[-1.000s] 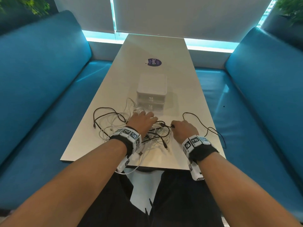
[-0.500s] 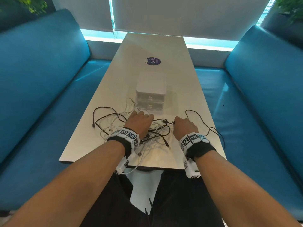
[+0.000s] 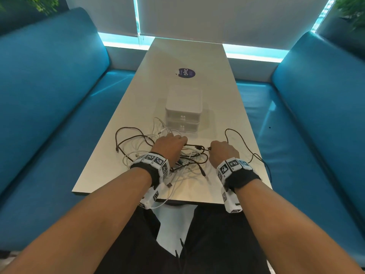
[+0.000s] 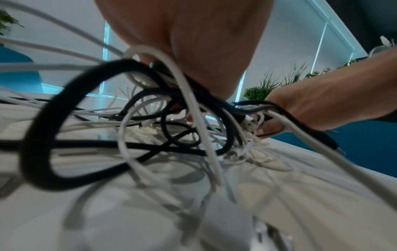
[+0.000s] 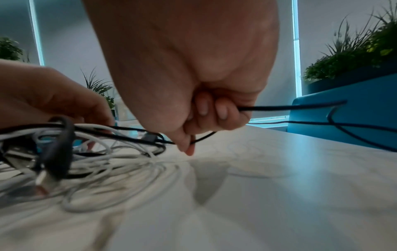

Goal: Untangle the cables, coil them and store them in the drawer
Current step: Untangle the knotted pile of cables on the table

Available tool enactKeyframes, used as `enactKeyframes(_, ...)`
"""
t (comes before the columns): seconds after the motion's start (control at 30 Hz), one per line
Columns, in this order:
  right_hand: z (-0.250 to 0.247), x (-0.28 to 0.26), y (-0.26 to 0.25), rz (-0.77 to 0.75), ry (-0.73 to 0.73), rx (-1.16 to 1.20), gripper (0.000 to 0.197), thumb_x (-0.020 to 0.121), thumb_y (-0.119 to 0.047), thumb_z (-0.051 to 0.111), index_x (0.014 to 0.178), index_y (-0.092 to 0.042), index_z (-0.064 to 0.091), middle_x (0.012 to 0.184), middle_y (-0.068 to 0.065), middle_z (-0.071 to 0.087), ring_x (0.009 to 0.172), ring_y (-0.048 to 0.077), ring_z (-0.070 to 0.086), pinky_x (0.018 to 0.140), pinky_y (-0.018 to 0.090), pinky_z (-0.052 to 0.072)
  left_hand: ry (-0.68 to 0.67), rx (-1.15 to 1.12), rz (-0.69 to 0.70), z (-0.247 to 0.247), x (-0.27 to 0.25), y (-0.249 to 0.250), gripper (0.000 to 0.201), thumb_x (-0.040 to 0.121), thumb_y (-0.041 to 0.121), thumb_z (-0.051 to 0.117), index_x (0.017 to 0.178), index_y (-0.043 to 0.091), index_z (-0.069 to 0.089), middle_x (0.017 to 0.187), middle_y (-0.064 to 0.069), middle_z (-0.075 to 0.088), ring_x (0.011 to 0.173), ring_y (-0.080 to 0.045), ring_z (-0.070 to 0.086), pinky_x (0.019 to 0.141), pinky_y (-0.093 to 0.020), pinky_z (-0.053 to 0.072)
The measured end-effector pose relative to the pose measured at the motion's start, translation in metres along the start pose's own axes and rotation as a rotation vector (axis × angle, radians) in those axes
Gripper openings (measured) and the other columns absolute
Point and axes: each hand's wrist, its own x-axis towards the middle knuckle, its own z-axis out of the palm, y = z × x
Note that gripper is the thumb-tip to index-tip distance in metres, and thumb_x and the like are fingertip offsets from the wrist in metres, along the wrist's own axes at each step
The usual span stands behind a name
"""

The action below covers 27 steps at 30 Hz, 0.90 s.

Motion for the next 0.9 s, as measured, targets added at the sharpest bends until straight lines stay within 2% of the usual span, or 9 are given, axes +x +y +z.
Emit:
enactKeyframes(0.1,0.004,-0.002,0.009,0.015,-0.018,0.003,0.018,0.097,-0.02,0.045,0.108,-0.017,0.059,0.105,0.008,0.062,0.092,0.028,0.062,0.07,0.033,0.045,-0.036,0.016,-0.074,-0.001,-0.001,-0.004,0.033,0.091,0.006,0.052,0.121,0.019,0.049,0.111,-0.004,0.06,0.104,-0.027,0.055,0.073,-0.037,0.044)
enactKeyframes(0.23,0.003,-0.004,0.023,0.062,-0.012,-0.013,0.023,0.095,-0.017,0.044,0.111,-0.02,0.06,0.105,0.008,0.061,0.093,0.028,0.062,0.072,0.033,0.046,-0.071,0.015,-0.108,-0.003,-0.001,-0.007,0.042,0.088,0.004,0.056,0.126,0.017,0.044,0.113,-0.006,0.058,0.104,-0.028,0.056,0.07,-0.037,0.041)
enactKeyframes(0.37,-0.003,-0.008,0.03,0.114,0.022,-0.015,0.017,0.093,-0.014,0.05,0.109,-0.013,0.056,0.107,0.008,0.062,0.095,0.028,0.063,0.07,0.033,0.043,0.024,0.006,-0.076,-0.002,-0.001,-0.006,0.055,0.081,-0.001,0.064,0.13,0.016,0.044,0.124,-0.006,0.049,0.107,-0.027,0.054,0.068,-0.039,0.046)
enactKeyframes(0.47,-0.001,-0.008,0.023,0.097,0.062,0.151,0.03,0.095,-0.019,0.048,0.124,-0.011,0.044,0.108,0.013,0.062,0.095,0.033,0.063,0.07,0.035,0.044,0.096,0.027,-0.063,-0.003,0.0,-0.004,0.048,0.082,0.001,0.061,0.127,0.014,0.048,0.132,-0.006,0.045,0.115,-0.028,0.05,0.069,-0.042,0.05)
enactKeyframes(0.53,0.002,-0.008,0.018,0.03,0.079,0.247,0.026,0.099,-0.026,0.044,0.12,-0.011,0.043,0.102,0.016,0.062,0.086,0.034,0.06,0.069,0.036,0.045,0.13,0.073,-0.047,-0.006,-0.001,-0.002,0.044,0.085,0.006,0.057,0.128,0.013,0.051,0.14,-0.005,0.044,0.123,-0.029,0.046,0.076,-0.044,0.049)
enactKeyframes(0.63,0.006,-0.007,0.014,-0.104,0.035,0.311,0.023,0.104,-0.03,0.034,0.103,-0.01,0.045,0.098,0.02,0.063,0.08,0.033,0.054,0.067,0.037,0.039,0.199,0.15,0.022,-0.011,-0.002,-0.002,0.034,0.088,0.016,0.052,0.12,0.016,0.06,0.14,-0.004,0.051,0.125,-0.03,0.045,0.092,-0.047,0.041)
enactKeyframes(0.77,0.009,-0.007,0.011,-0.173,0.01,0.336,0.025,0.106,-0.032,0.031,0.106,-0.011,0.045,0.092,0.019,0.066,0.078,0.035,0.057,0.065,0.038,0.041,0.274,0.093,0.128,-0.011,-0.001,0.004,0.027,0.096,0.029,0.045,0.113,0.02,0.064,0.133,0.001,0.058,0.118,-0.03,0.05,0.092,-0.045,0.04)
enactKeyframes(0.83,0.008,-0.009,0.011,-0.146,-0.009,0.33,0.028,0.105,-0.034,0.03,0.106,-0.012,0.047,0.09,0.017,0.064,0.075,0.033,0.053,0.066,0.038,0.041,0.266,0.088,0.106,-0.009,-0.001,0.009,0.033,0.098,0.034,0.037,0.114,0.022,0.064,0.133,0.003,0.058,0.12,-0.031,0.047,0.094,-0.047,0.037)
enactKeyframes(0.9,0.004,-0.013,0.012,-0.128,-0.064,0.345,0.03,0.102,-0.032,0.034,0.102,-0.011,0.054,0.09,0.013,0.063,0.078,0.031,0.054,0.068,0.036,0.04,0.26,0.122,0.055,-0.008,-0.001,0.011,0.034,0.096,0.034,0.04,0.115,0.023,0.065,0.134,0.001,0.058,0.128,-0.032,0.042,0.098,-0.049,0.033)
